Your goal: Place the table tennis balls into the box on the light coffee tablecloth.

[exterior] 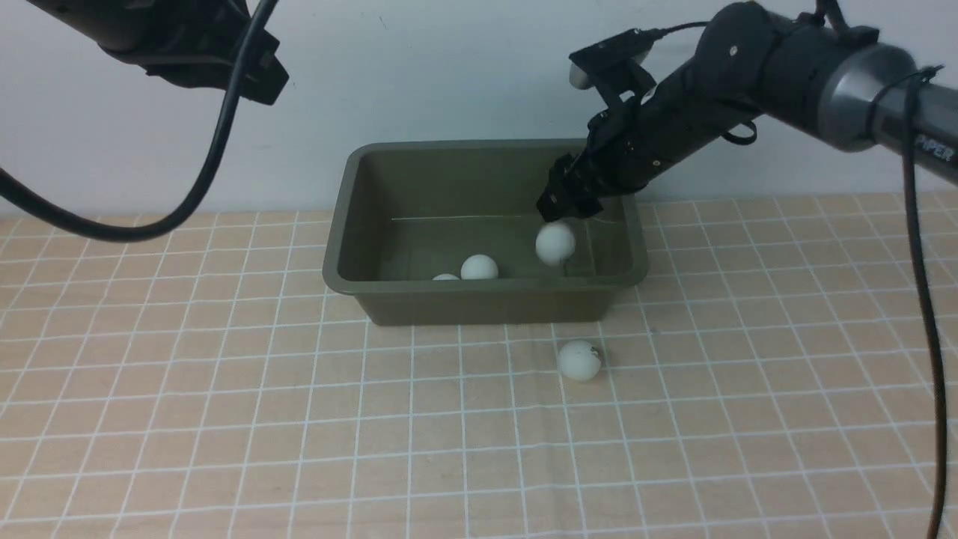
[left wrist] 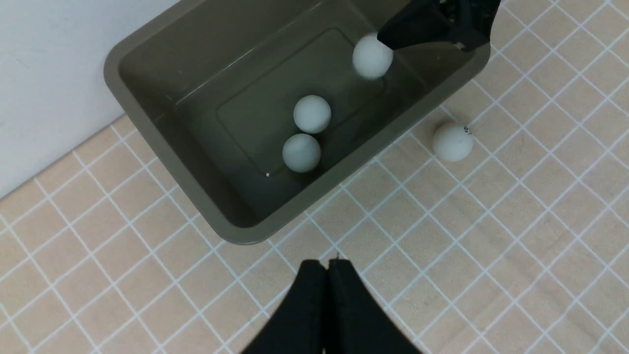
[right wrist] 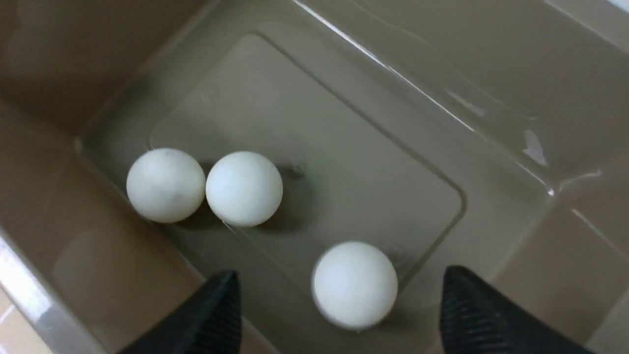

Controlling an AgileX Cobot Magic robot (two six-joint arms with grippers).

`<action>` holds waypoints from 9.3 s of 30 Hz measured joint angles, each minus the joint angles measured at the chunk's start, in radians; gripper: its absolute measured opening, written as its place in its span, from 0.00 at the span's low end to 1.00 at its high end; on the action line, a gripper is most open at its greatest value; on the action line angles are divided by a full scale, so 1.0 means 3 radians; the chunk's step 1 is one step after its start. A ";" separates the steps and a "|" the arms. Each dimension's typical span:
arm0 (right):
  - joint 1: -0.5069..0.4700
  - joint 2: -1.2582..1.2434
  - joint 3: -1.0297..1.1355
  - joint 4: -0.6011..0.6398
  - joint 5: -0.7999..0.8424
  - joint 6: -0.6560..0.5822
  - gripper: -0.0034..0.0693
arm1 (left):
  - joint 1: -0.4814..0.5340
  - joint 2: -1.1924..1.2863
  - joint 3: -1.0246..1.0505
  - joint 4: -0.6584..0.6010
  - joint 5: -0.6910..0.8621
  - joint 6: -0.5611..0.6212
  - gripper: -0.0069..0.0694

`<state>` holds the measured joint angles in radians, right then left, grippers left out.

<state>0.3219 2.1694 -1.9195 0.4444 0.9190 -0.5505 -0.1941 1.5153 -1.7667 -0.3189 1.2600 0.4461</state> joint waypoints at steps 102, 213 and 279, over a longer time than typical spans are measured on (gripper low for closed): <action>0.0346 -0.0564 0.0912 -0.0054 -0.0771 0.0116 0.55 | -0.0003 0.0000 0.0000 -0.0003 0.0000 0.0000 0.00; -0.0272 -0.6233 0.5814 -0.1203 -0.1767 0.1570 0.03 | -0.0003 0.0006 0.0000 -0.0954 -0.0238 0.0353 0.00; -0.0272 -0.6233 0.5814 -0.1203 -0.1742 0.1570 0.03 | 0.0964 -0.5092 0.5959 0.0894 -0.2839 -0.1189 0.00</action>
<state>0.2404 0.2996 -0.1753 0.0835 0.3964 -0.0795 0.0951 -0.0123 0.0210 -0.0508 0.4083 0.0894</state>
